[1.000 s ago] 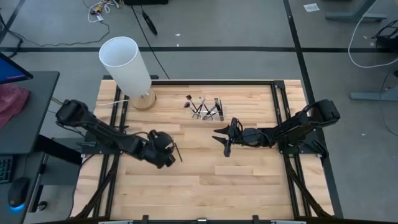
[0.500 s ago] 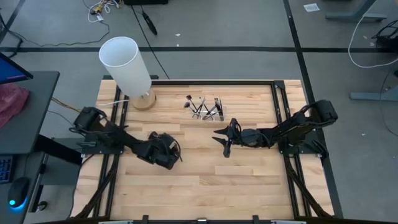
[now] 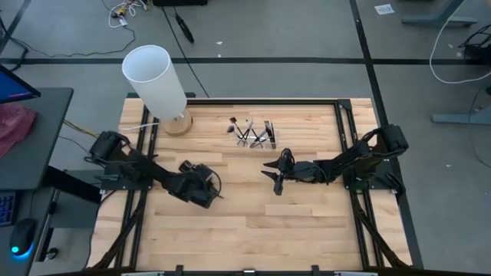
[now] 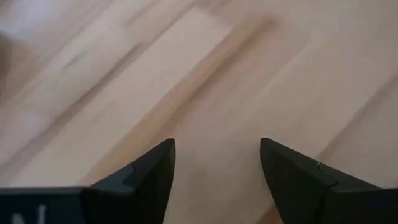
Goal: Put items in baskets/containers
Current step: Put the black liner brush into the transparent organizer
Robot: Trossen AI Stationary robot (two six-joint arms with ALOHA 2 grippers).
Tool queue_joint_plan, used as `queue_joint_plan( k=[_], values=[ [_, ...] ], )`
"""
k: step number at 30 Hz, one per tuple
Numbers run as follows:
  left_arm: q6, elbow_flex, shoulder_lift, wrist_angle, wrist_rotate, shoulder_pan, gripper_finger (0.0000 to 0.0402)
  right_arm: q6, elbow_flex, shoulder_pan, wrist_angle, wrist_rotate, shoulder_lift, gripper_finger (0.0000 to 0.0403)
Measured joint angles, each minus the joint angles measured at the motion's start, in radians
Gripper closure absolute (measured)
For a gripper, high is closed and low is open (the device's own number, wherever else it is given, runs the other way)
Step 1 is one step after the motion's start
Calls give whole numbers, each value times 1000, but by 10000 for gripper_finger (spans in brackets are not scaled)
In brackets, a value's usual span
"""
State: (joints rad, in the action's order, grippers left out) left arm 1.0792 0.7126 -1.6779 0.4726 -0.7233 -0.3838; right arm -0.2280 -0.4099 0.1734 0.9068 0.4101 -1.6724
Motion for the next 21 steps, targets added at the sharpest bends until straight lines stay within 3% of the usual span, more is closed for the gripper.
queue_joint_plan(
  k=[5, 11, 16, 21],
  values=[
    [53, 0, 132, 115, 44, -32, 161, 2, 0, 0, 22, 0, -1, 262],
    [101, -1, 256, 186, 281, -111, 181, 41, 0, 0, 70, 0, -1, 262],
    [56, 0, 234, 170, 376, -165, 244, 61, 0, 0, 93, 0, -1, 262],
    [17, 0, 180, 172, 366, -160, 335, 60, 0, 0, 100, 0, -1, 262]
  ],
)
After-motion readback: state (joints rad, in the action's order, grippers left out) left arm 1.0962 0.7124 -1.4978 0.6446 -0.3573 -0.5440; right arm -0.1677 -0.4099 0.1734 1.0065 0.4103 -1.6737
